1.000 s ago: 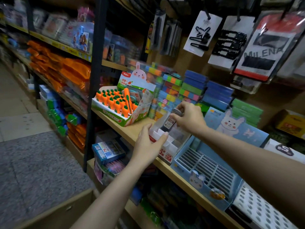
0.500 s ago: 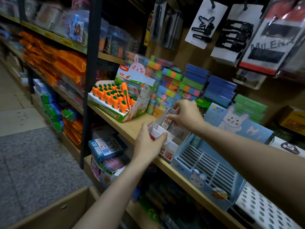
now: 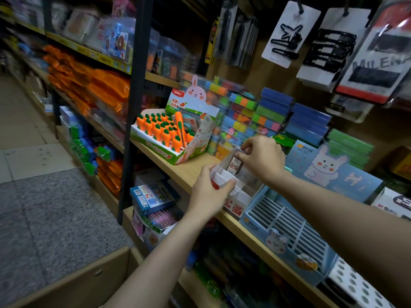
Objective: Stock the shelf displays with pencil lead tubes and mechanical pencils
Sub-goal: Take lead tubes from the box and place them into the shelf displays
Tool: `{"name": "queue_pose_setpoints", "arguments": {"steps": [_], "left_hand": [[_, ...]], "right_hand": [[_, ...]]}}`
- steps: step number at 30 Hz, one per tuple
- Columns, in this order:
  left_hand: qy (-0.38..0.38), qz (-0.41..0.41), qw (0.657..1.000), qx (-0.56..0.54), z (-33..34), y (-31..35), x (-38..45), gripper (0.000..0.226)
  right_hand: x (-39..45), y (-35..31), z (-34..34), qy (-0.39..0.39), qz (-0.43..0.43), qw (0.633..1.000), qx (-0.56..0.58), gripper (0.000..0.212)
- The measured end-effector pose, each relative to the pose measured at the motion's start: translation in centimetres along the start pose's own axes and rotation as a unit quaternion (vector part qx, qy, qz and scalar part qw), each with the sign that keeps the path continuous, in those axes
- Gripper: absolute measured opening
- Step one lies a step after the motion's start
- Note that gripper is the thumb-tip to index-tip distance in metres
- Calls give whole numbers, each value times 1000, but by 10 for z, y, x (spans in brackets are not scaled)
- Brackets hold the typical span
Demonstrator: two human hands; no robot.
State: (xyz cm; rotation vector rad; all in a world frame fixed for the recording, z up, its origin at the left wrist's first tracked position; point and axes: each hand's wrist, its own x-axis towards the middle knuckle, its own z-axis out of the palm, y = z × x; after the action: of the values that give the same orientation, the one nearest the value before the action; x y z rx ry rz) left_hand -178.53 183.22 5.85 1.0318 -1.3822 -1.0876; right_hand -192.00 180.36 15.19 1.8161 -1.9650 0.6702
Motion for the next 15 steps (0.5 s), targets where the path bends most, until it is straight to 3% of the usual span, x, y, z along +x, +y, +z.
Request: {"name": "queue_pose_setpoints", "arguments": {"steps": [8,11,13,15], "left_hand": [[-13,36,999,30,-12,-5,-14,72],[1,61,995,73,-29,-7,-34,49],[6,66,994,92,-46,-10,-53,24],[-10,34,992,122,-68,-21,-76,14]], "right_hand": [[-13,-1,-8,-11,-36,999,39,39],[-34,-8,-20,41,-58,989,129,26],[-63,-27,-27,99,-117,961,229,12],[-100,-57,-30,105,-165,929,314,10]]}}
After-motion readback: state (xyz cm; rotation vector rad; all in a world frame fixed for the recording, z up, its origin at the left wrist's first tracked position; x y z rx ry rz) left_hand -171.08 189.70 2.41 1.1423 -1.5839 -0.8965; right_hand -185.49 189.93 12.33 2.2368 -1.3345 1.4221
